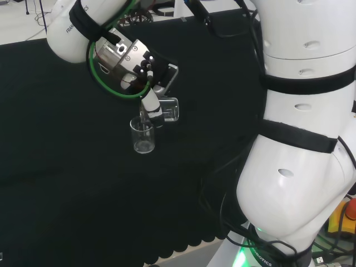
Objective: Pour the water from the handheld beaker into the one on the table.
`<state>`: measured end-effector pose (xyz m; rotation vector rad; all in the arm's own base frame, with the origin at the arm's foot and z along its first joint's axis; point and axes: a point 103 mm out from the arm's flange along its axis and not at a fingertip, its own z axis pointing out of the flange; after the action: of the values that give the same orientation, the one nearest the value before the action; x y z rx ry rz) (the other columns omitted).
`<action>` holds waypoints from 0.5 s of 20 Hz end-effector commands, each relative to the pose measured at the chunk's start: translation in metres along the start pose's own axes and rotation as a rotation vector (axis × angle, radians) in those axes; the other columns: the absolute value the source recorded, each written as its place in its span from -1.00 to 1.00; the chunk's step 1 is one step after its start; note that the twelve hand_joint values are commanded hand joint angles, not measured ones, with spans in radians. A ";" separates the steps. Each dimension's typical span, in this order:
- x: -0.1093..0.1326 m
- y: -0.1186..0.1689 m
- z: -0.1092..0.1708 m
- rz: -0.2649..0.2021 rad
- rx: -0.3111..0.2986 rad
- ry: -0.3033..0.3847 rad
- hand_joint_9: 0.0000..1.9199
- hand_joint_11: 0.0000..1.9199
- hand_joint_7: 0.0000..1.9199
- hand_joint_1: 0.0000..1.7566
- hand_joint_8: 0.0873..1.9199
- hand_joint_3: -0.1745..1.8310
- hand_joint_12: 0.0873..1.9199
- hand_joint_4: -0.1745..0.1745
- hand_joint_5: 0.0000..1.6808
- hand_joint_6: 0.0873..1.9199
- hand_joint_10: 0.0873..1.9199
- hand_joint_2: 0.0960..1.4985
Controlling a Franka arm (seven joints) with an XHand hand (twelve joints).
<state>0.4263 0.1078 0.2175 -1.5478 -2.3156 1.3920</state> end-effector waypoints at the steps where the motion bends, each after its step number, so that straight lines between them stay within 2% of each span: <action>1: 0.001 0.001 0.000 0.015 0.017 -0.013 0.91 0.54 0.38 0.49 -0.35 -0.05 -0.52 -1.00 0.50 -0.32 -1.00 -0.30; 10: 0.001 0.002 -0.001 0.027 0.041 -0.033 0.91 0.53 0.38 0.49 -0.34 -0.06 -0.52 -1.00 0.50 -0.31 -1.00 -0.29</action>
<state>0.4274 0.1091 0.2156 -1.5605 -2.2820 1.4561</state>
